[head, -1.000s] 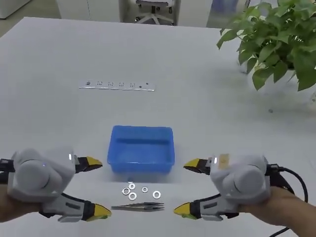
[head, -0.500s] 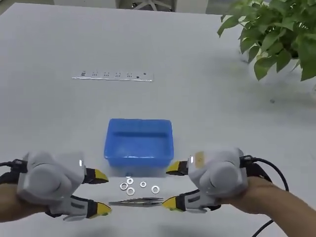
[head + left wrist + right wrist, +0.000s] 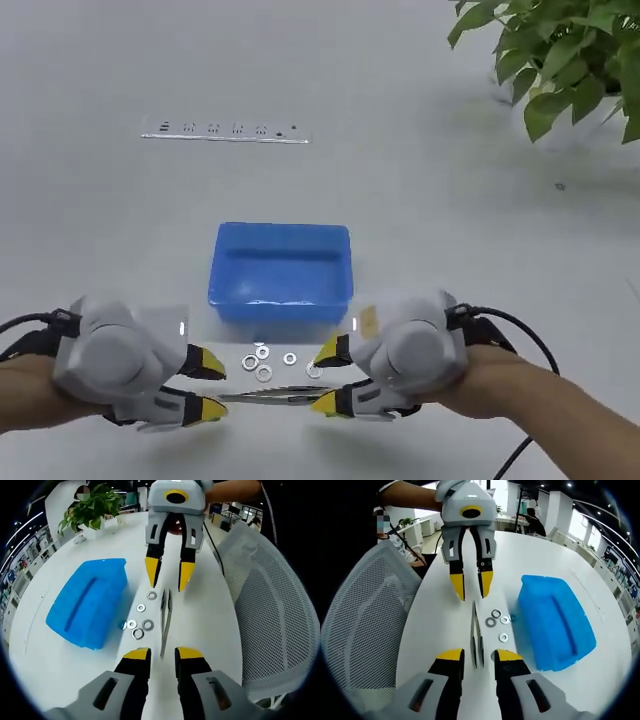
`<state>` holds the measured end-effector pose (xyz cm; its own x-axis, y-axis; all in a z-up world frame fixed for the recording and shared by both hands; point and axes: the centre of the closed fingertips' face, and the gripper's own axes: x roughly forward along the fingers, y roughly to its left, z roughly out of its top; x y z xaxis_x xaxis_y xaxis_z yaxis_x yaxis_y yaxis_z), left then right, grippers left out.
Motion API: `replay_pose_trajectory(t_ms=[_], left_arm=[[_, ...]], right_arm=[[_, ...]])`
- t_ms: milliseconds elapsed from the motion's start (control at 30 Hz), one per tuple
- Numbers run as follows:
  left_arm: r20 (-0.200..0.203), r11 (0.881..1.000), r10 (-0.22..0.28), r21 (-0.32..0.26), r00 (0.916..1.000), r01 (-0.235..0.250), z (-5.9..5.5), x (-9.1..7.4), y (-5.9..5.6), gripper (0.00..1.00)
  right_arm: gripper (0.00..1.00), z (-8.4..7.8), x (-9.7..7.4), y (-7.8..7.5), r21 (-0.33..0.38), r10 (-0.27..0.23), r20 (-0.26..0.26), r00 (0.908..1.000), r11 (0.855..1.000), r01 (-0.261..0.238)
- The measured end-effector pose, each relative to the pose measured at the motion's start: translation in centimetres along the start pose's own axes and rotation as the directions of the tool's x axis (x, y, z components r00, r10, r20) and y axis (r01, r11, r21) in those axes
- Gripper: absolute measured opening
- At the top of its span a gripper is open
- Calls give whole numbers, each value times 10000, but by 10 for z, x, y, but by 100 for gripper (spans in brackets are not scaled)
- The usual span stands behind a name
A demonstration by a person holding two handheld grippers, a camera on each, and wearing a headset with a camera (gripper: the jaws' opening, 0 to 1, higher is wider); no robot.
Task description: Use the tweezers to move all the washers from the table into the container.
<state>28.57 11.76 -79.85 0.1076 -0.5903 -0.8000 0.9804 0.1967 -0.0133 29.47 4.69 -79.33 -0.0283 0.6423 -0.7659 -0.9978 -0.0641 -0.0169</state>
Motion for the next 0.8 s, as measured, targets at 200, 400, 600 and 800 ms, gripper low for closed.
replay_pose_trajectory(t_ms=[200, 400, 600, 800], left_arm=[[-341, 9995, -212, 246, 9992, 221, -8, 4, -3, 14], [-375, 9990, -289, 317, 9989, 301, -10, 7, -1, 13], [-455, 9976, -448, 500, 9980, 471, -13, 11, -1, 7], [-361, 9974, -446, 557, 9984, 466, -11, 11, 0, 5]], right_arm=[[19, 0, 9, 3, -237, 220, -91, 9997, 9995, -222], [17, -1, 16, 3, -200, 259, -186, 9995, 9995, -263], [15, -6, 20, 3, -261, 237, -399, 9989, 9994, -247], [11, -9, 22, 4, -360, 247, -537, 9983, 9990, -267]])
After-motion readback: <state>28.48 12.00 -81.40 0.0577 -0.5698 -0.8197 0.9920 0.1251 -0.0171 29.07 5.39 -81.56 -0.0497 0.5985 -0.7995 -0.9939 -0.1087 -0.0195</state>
